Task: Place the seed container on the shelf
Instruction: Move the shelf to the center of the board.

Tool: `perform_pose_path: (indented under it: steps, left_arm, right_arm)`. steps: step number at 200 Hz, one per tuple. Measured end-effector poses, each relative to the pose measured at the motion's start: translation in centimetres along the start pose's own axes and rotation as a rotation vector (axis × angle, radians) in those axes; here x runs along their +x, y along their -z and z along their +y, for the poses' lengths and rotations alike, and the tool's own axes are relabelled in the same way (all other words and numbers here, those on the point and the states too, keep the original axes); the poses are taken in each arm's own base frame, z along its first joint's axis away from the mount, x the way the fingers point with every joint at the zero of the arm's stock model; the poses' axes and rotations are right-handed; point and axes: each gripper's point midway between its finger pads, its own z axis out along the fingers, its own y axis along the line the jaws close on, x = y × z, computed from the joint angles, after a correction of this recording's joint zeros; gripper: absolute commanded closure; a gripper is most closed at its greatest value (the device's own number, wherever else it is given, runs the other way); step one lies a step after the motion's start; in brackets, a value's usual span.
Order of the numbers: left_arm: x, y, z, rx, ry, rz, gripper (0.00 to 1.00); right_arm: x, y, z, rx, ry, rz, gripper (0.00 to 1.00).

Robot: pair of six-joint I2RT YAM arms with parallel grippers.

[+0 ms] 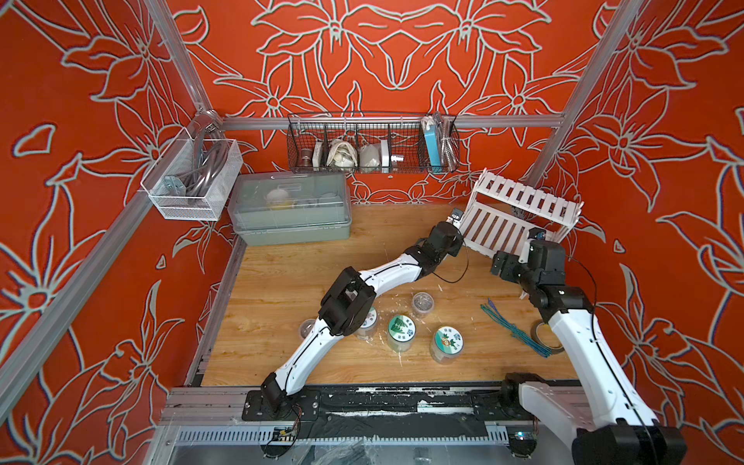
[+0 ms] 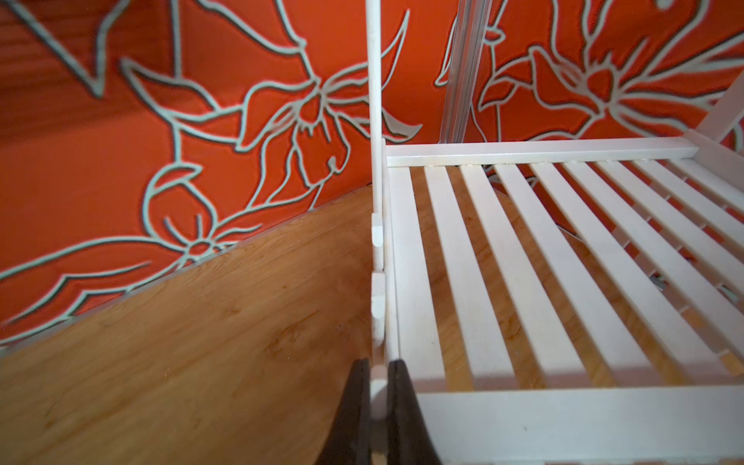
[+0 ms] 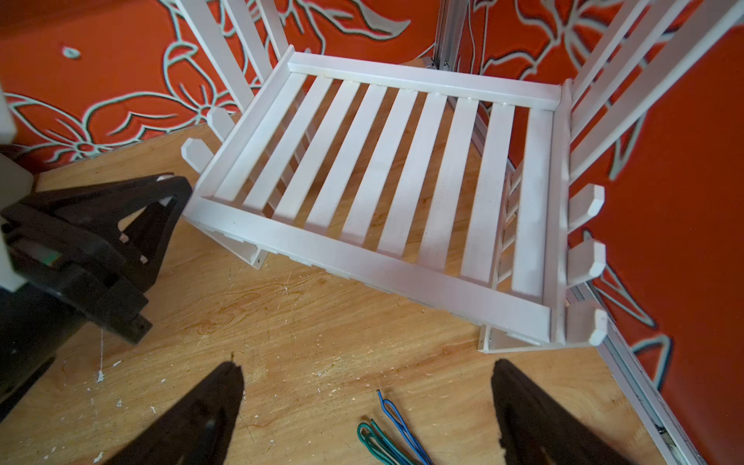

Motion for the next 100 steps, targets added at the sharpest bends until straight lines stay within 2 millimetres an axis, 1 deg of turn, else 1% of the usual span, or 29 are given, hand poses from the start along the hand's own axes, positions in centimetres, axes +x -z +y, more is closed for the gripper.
perform_pose_path:
  steps: [16,55,100]
  left_arm:
    - [0.4,1.2,-0.1,-0.03,0.008,0.01,0.98]
    - [1.3,4.2,0.7,-0.117,0.039,0.025,1.0]
    - [2.4,7.3,2.8,-0.246,0.094,0.042,1.0]
  right_arm:
    - [-0.1,0.2,0.0,-0.003,-0.001,-0.004,0.01]
    - [-0.2,0.7,0.3,-0.027,-0.003,-0.013,0.01]
    - [-0.1,1.1,0.7,-0.051,-0.008,-0.011,0.03]
